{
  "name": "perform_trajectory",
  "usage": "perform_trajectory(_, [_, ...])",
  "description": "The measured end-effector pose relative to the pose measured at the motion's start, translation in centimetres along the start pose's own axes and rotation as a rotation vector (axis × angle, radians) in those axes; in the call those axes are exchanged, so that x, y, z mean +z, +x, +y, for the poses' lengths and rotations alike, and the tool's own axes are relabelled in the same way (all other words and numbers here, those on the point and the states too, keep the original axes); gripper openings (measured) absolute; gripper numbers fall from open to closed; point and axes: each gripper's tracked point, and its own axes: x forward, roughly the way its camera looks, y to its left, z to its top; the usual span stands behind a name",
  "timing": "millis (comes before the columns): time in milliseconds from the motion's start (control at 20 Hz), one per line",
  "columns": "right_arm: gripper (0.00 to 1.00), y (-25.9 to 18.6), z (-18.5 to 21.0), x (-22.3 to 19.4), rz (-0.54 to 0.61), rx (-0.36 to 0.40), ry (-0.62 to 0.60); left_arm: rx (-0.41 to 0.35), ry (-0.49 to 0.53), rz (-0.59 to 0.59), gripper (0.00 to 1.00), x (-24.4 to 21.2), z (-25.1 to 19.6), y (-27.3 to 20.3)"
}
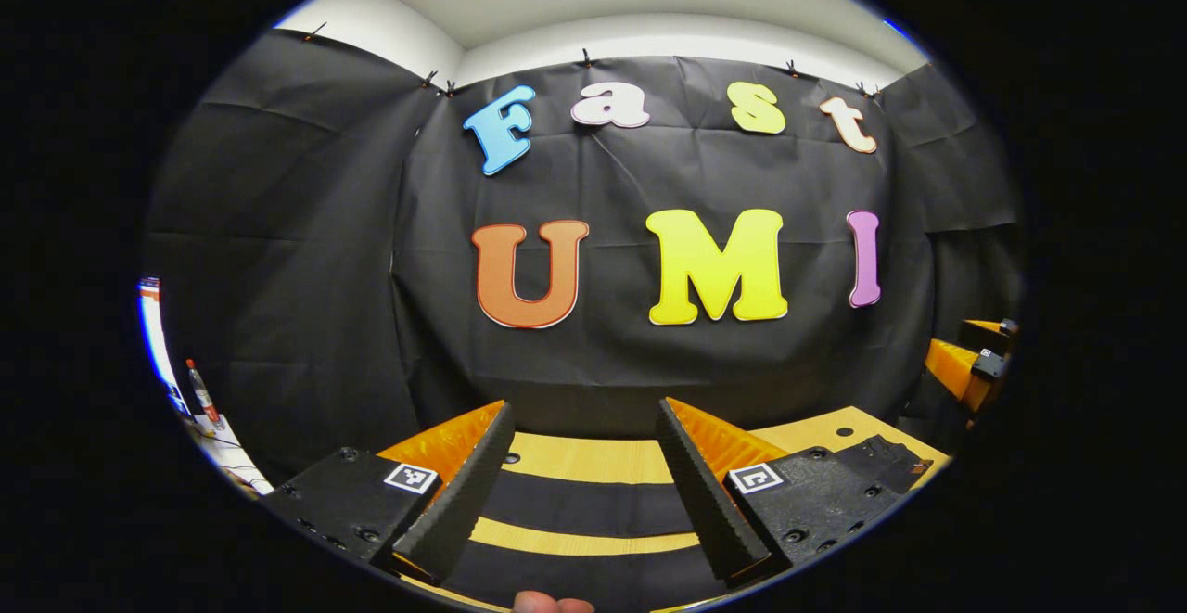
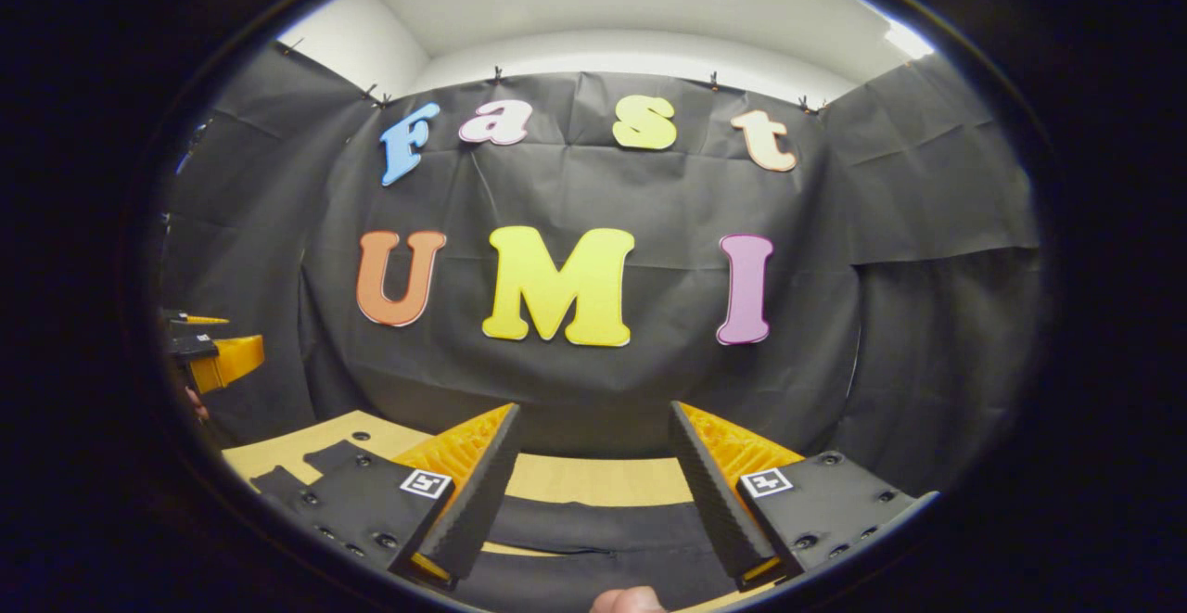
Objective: Grasp the waist and the cuffs of the jeans and fold them to make the two legs overlap; first hold the waist and fold one-third of the jeans toward the cuffs, then hold the cuffs and fold the remaining one-third in the same direction to finish folding.
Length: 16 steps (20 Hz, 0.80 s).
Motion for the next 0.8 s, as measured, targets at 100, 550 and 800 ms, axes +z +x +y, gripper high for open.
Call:
perform_trajectory(100, [0.95,0.4,-0.5,-0.3,0.012,-0.007,0.007,0.005,-0.004,0.005,0.98,-0.2,0.1,0.3])
perform_trajectory(550, [0.95,1.1,-8.8,-2.2,0.070,-0.122,-0.014,0.011,-0.049,0.076,0.98,-3.1,0.3,1.9])
perform_trajectory(800, [0.95,-0.2,-14.9,-6.2,0.180,-0.214,0.024,0.125,-0.143,0.209,1.00,-7.9,4.8,1.2])
